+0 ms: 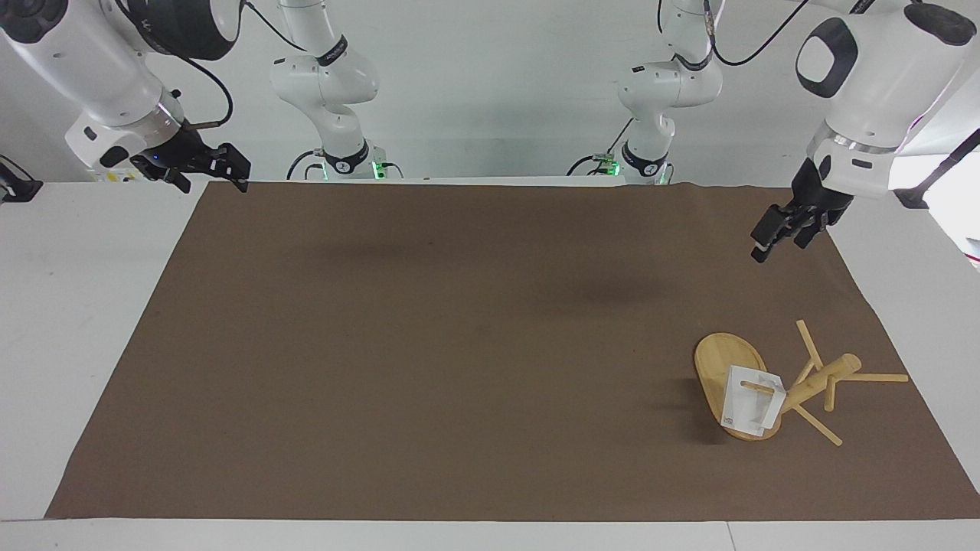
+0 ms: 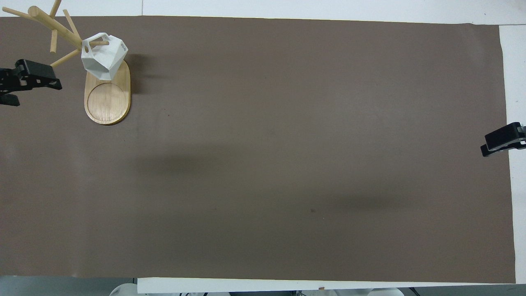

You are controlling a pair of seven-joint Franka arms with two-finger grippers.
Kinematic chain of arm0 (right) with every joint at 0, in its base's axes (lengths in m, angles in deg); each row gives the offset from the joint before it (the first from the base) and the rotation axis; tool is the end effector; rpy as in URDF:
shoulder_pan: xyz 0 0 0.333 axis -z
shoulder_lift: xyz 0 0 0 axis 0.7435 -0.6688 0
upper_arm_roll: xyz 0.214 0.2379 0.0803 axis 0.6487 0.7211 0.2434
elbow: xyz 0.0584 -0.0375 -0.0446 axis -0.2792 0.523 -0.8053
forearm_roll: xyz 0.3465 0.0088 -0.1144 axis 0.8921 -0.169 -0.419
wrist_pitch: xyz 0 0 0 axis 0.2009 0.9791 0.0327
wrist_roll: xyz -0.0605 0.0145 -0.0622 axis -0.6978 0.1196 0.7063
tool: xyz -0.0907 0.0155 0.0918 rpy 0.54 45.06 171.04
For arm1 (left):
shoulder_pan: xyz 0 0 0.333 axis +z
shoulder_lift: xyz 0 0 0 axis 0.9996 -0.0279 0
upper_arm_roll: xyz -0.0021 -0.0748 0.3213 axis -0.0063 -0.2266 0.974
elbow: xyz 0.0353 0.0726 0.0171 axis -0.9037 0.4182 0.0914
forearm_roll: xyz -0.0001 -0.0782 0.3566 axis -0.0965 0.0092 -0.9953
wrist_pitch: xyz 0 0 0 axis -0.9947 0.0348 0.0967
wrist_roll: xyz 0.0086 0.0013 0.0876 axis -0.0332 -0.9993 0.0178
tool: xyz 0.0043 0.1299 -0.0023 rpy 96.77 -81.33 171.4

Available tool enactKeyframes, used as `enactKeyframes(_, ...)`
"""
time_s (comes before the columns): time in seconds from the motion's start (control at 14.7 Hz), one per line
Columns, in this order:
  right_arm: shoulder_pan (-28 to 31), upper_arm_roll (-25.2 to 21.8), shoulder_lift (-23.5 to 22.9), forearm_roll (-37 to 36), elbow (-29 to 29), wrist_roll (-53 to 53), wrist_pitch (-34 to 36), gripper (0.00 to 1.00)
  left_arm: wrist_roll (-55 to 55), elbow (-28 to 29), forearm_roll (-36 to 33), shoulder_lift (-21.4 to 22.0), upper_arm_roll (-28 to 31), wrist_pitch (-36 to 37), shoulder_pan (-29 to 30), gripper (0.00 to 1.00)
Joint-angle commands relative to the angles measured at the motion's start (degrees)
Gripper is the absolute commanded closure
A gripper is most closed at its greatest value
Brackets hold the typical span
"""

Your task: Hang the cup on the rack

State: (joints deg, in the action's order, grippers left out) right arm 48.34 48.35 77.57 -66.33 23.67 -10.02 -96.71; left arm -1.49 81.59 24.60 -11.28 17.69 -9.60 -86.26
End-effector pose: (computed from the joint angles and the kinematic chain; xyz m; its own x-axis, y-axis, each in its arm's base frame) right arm 0.4768 -0.0734 0.5918 0.9666 -0.0235 -0.2553 -0.0252 -0.9997 -0.0034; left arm 0.5288 -0.0413 0.6026 0.9851 0.1560 0.0717 0.1530 -0.9872 0.0461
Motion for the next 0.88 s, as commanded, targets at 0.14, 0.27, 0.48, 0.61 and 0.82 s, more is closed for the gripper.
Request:
enactKeyframes(0.14, -0.13, 0.22, 0.19, 0.1, -0.35, 4.11, -0.11, 0.0, -15.91, -5.28, -3.8, -2.27, -0.05, 10.52, 1.29, 0.0)
enactKeyframes(0.27, 0.91, 1.71, 0.89, 0.02, -0.43, 4.19, -0.29, 0.0, -16.1, -7.29, -3.1, -3.14, -0.14, 13.42, 1.03, 0.0)
enactKeyframes(0.48, 1.8, 2.07, 1.15, 0.1, -0.26, 4.19, -0.29, 0.0, -15.58, -7.65, -0.03, -3.41, -0.84, 13.43, 0.41, 0.0)
enactKeyframes(0.61, 1.8, 2.16, 1.24, -0.07, -0.17, 4.37, -0.46, 0.0, -11.65, -7.83, -0.37, -4.28, -0.76, 13.43, -2.47, 0.0)
enactKeyframes(0.82, 1.63, 2.16, 1.24, -0.16, -0.17, 4.63, -1.6, 0.0, -11.36, -9.41, -0.64, -4.47, -0.58, 14.05, -2.49, 0.0)
